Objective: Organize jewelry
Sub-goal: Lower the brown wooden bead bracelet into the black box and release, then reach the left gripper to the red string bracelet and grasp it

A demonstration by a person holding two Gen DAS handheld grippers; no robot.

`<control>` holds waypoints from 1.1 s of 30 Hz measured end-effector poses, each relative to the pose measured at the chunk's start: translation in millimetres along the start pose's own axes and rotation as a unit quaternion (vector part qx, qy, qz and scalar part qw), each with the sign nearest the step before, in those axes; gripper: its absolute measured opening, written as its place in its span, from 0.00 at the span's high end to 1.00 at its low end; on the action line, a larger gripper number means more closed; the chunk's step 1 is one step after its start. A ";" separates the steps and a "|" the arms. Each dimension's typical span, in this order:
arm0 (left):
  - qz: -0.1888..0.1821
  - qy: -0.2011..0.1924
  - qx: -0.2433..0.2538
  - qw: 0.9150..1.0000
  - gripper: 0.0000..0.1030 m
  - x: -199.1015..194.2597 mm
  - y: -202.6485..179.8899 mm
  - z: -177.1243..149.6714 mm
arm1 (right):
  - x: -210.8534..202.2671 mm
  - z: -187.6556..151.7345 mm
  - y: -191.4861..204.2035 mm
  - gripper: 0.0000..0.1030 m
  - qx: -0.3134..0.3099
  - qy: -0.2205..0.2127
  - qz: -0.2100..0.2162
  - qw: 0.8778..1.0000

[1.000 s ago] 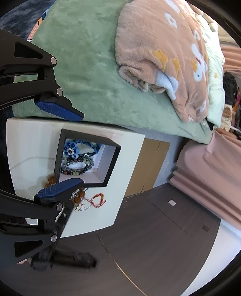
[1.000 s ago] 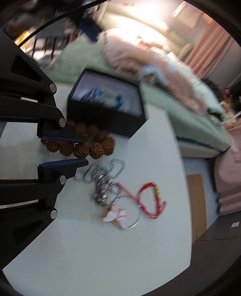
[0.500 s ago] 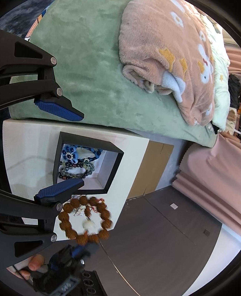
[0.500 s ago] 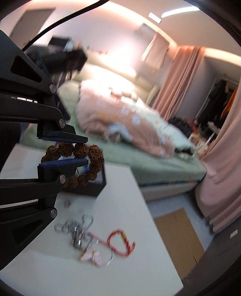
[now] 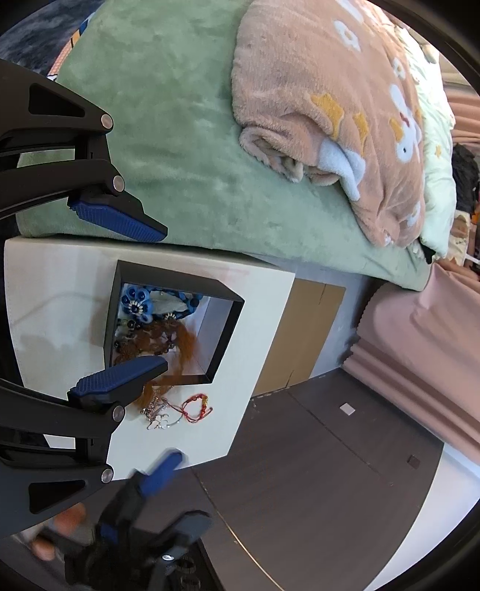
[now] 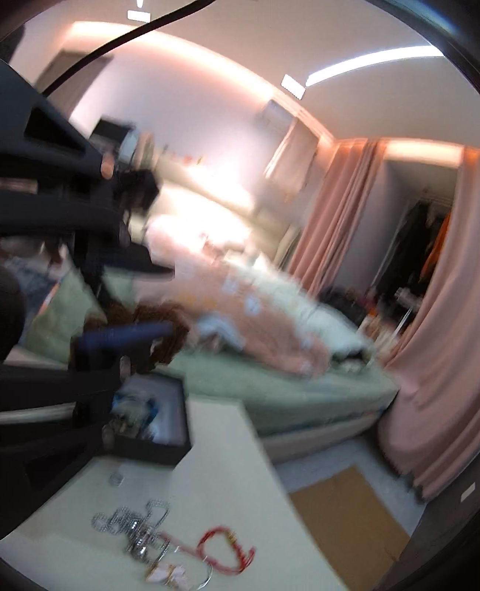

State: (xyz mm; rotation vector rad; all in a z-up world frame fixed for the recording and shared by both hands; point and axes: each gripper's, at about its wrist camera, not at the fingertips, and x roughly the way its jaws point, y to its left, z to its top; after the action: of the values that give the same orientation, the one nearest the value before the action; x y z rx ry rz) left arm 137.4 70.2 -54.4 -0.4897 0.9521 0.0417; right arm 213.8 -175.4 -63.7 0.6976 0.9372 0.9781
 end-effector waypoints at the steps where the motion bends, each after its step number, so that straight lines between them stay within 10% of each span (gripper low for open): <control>1: 0.000 -0.002 -0.001 1.000 0.37 -2.0 0.4 -0.3 | 5.0 -0.1 -4.0 0.11 0.004 0.011 -0.027 1.000; 22: -0.024 -0.012 0.059 0.998 0.37 -5.0 -63.6 1.1 | -93.2 20.3 -28.1 0.11 -0.005 -0.081 -0.248 0.965; 33: -0.050 0.020 0.115 0.992 0.37 30.5 -127.4 -10.0 | -145.8 24.0 -37.4 0.11 0.005 -0.103 -0.267 0.958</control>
State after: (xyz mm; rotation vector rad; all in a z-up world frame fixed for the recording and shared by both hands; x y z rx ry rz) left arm 178.9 -52.8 -34.5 -0.3249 0.9568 -0.1670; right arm 213.3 -325.2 -35.5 0.5015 0.8806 0.4131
